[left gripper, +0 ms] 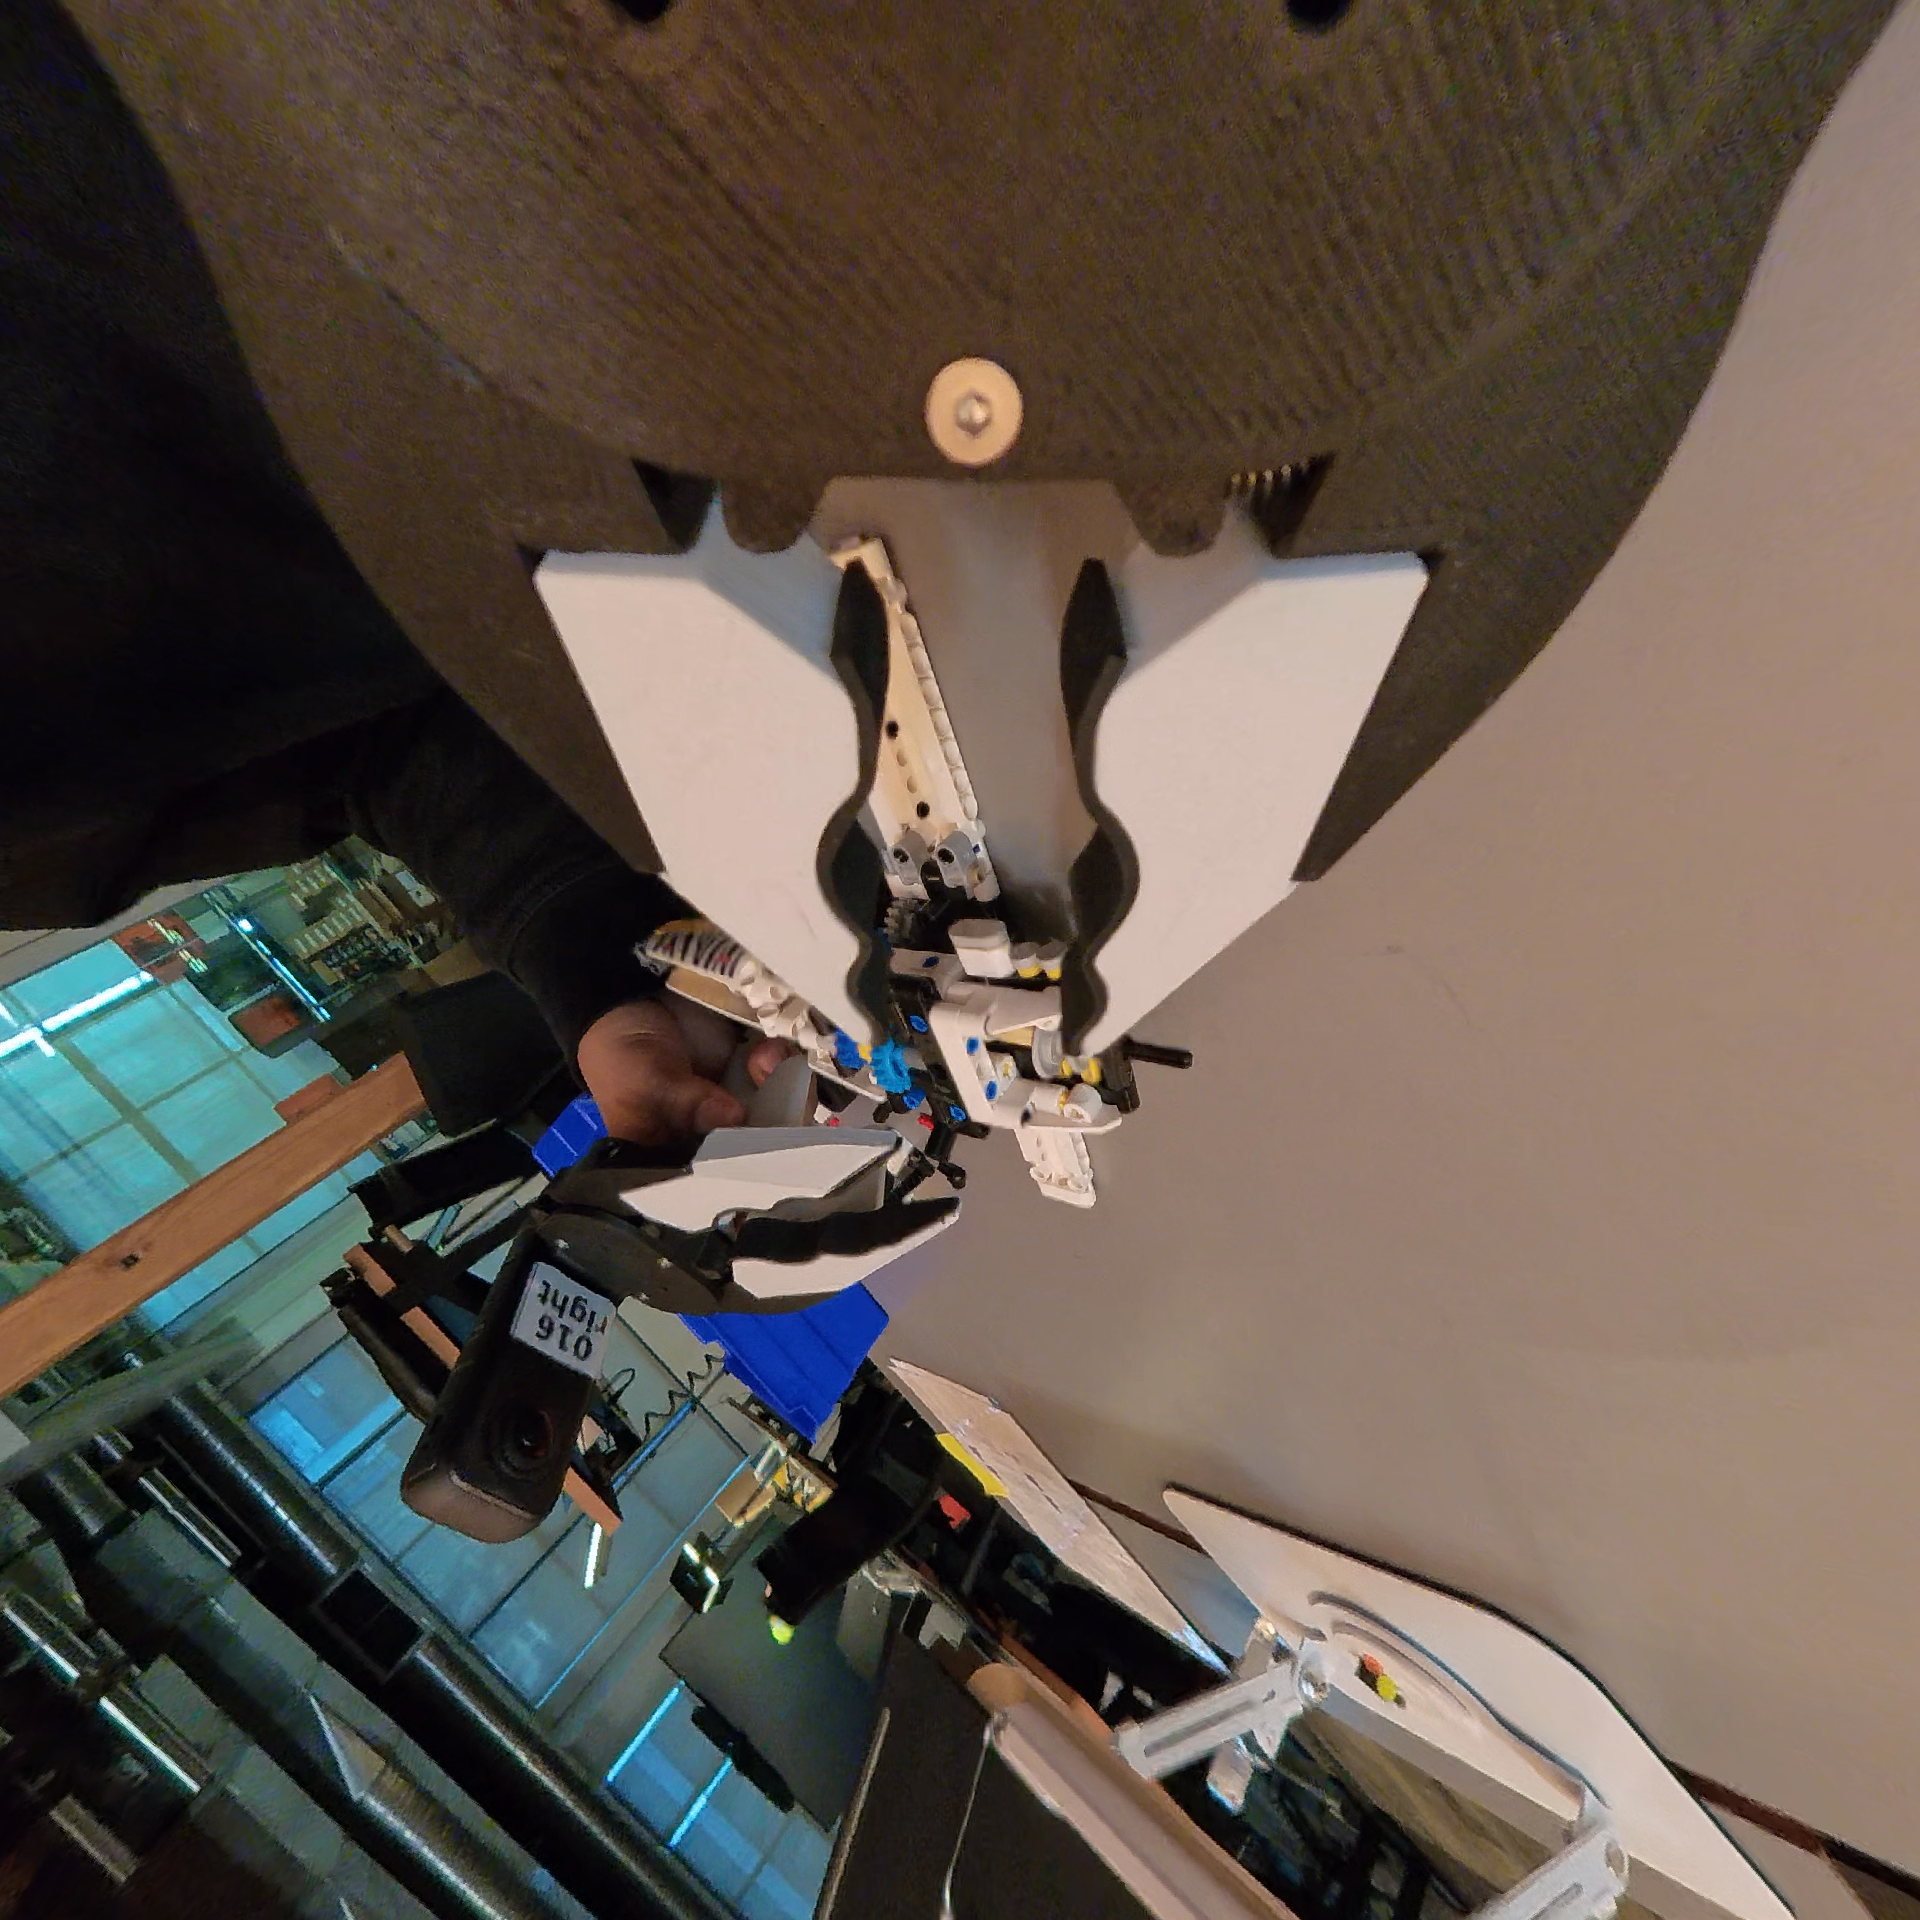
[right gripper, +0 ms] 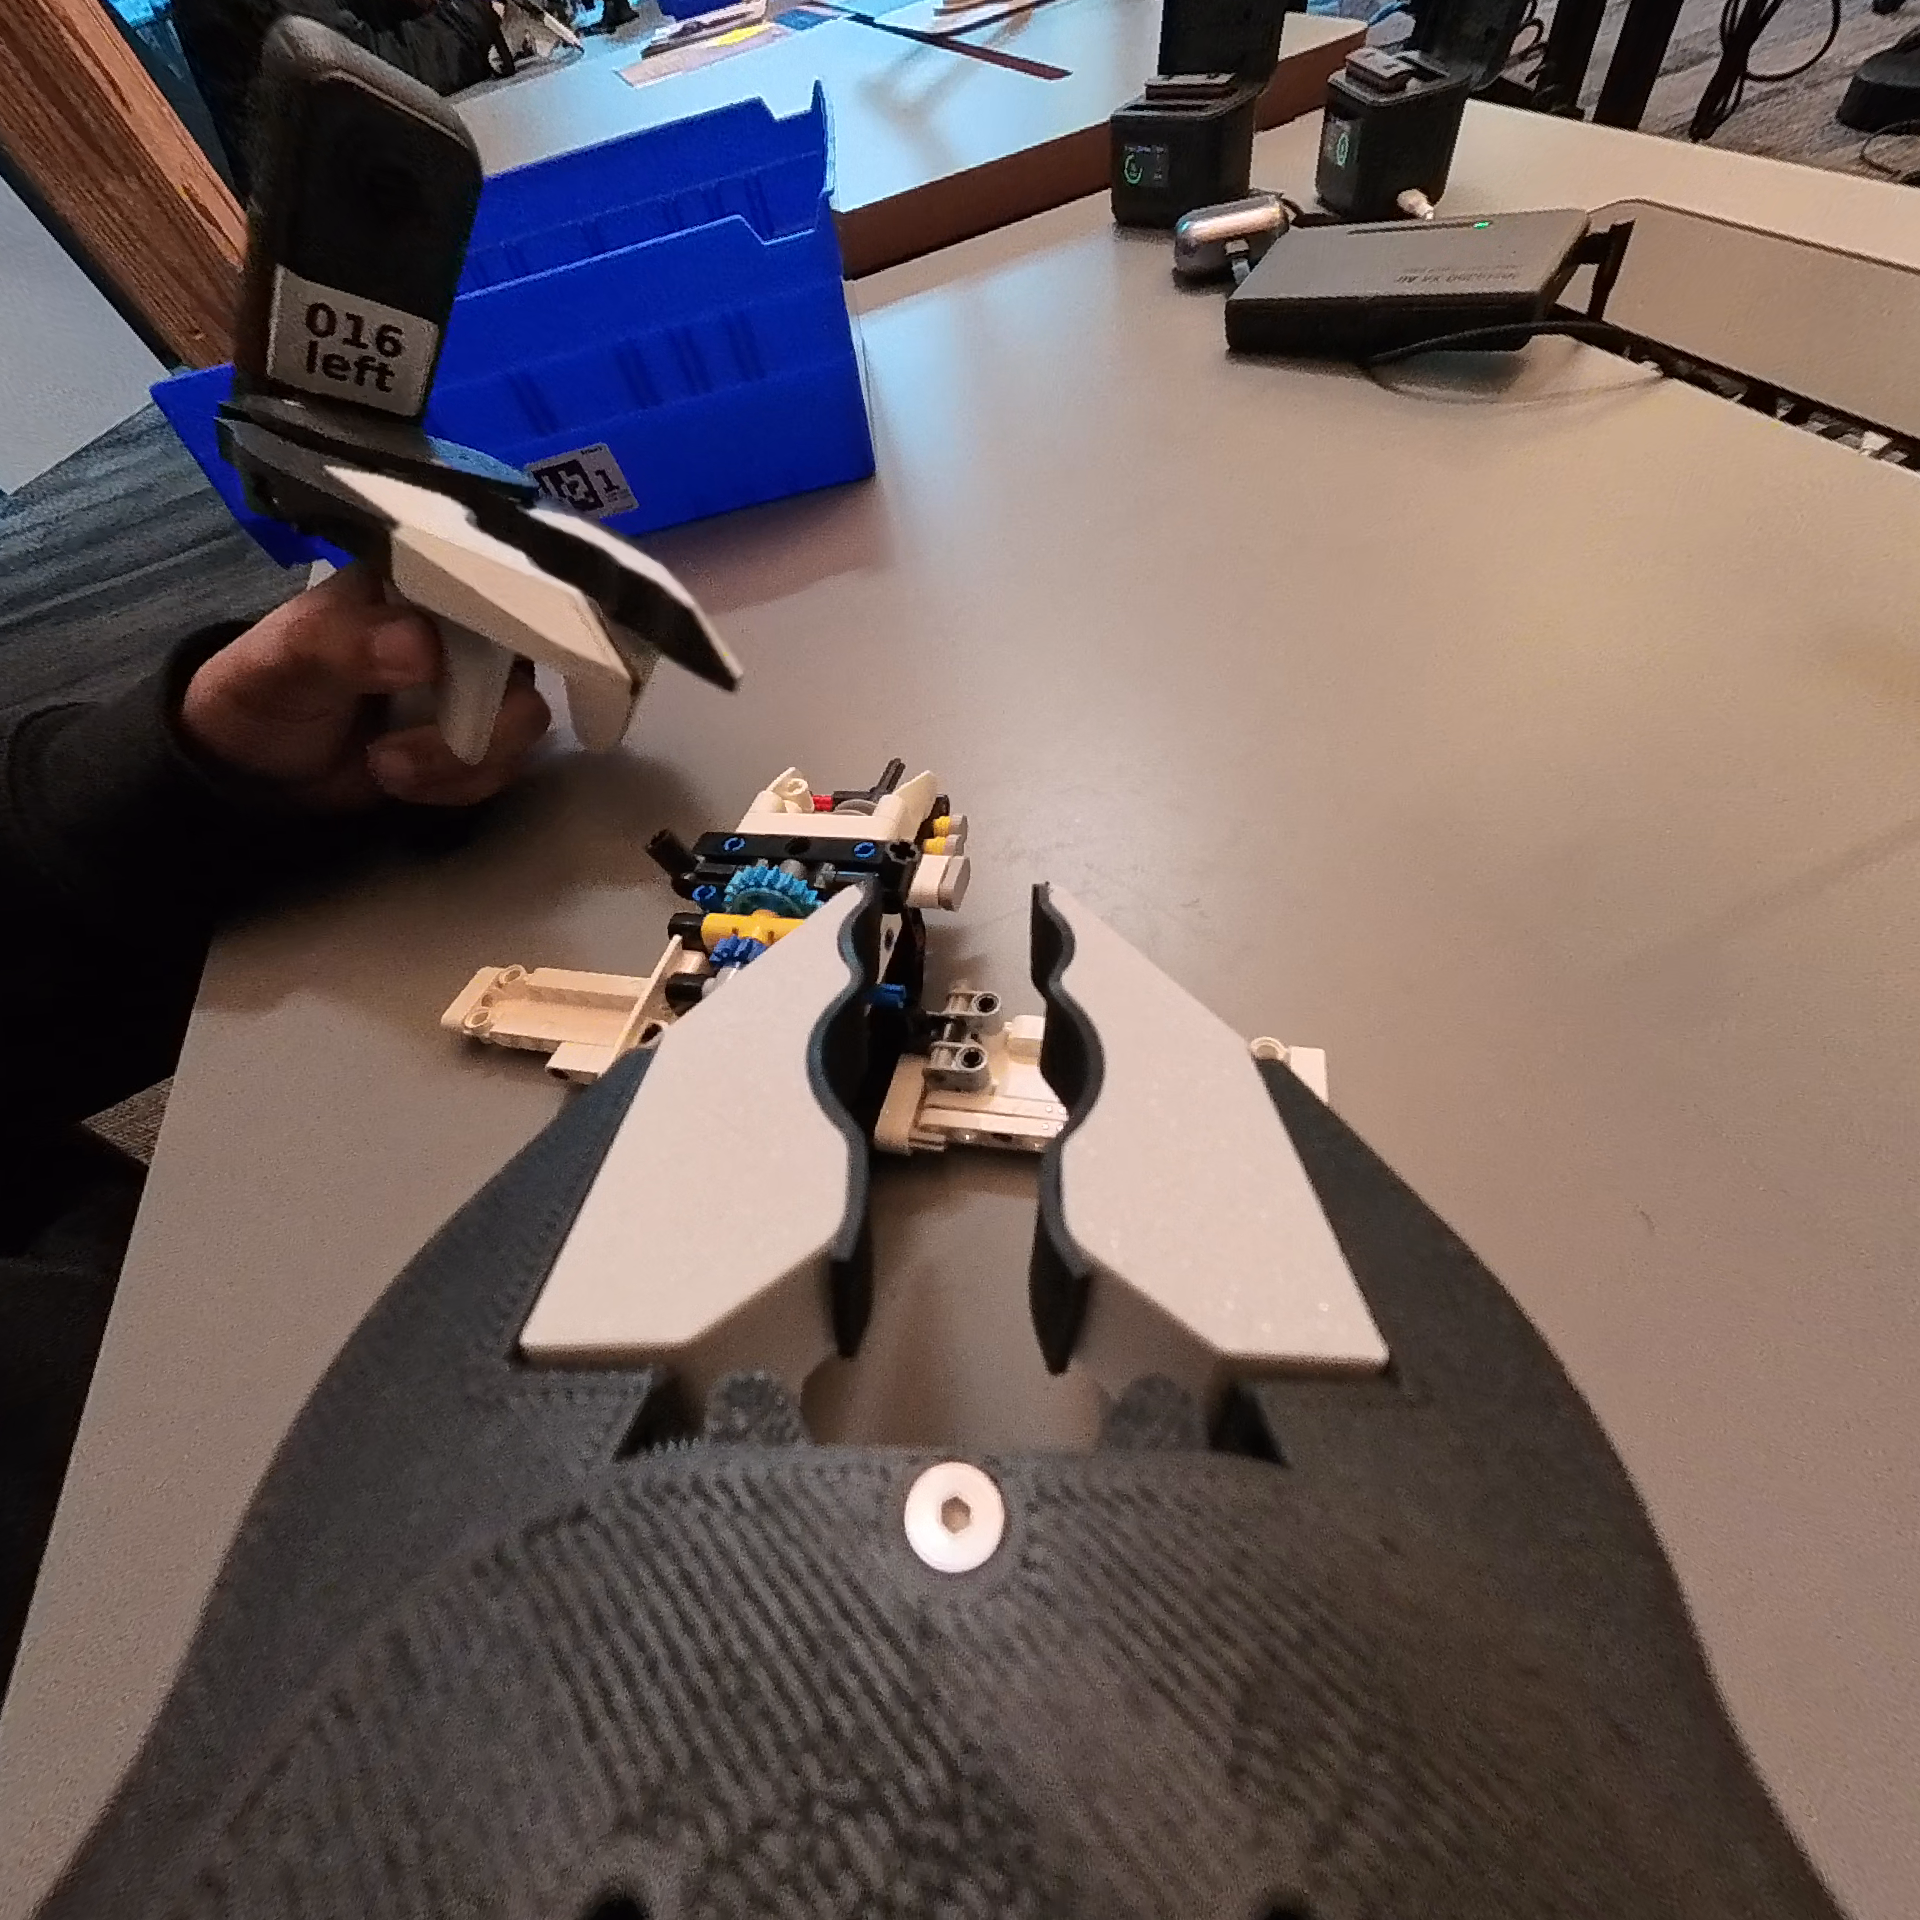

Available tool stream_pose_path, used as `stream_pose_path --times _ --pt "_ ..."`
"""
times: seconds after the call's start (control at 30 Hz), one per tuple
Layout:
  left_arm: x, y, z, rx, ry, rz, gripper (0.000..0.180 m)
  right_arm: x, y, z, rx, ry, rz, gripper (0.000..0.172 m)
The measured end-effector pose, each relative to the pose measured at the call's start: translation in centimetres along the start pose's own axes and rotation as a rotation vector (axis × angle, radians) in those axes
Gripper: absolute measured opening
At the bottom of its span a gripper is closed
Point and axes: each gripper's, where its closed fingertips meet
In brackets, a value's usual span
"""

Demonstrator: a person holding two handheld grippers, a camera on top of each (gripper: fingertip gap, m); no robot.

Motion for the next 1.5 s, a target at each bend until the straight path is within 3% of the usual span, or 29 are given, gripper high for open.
stream_pose_path --times 0.13,0.23,0.37,0.67,0.8,0.97,1.13,1.27,1.5 --pt "-0.5 -0.3 1.5 -0.061 0.098 -0.032 0.011 -0.1 0.1 0.1 0.005 0.006 0.000 0.026" --pt "-1.2 -0.2 2.3 -0.242 0.158 -0.168 0.012 0.0 -0.1 0.1 0.015 0.013 0.012 0.026" --pt "-1.5 1.6 3.0 -0.505 0.240 -0.459 0.018 0.3 -0.3 -0.1 0.033 0.009 0.034 0.027" --pt "-2.1 -0.7 4.4 -0.277 0.148 -0.467 0.026 0.1 2.1 0.1 -0.034 0.049 -0.047 0.036" --pt "-2.8 0.1 4.5 -0.232 0.179 -0.467 0.027 0.1 4.5 0.2 -0.085 0.091 -0.108 0.056" --pt "-3.7 0.3 4.4 -0.233 0.199 -0.460 0.025 -0.3 4.0 1.8 -0.002 0.247 0.045 0.064" --pt "-3.7 0.6 4.3 -0.198 0.194 -0.452 0.012 -1.2 4.0 3.1 0.004 0.354 0.078 0.058" --pt "-3.8 0.4 4.4 -0.198 0.198 -0.427 0.012 -1.4 3.7 3.4 0.001 0.382 0.116 0.049" --pt "-3.9 0.1 4.8 -0.267 0.232 -0.432 0.012 -1.1 3.7 3.6 -0.002 0.410 0.120 0.048"
Point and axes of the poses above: each gripper's, where its closed fingertips meet, x back along the fingers, z out of its underside, y = z × x across the jaws, and after that the axes turned 2 degrees about -z, right-handed
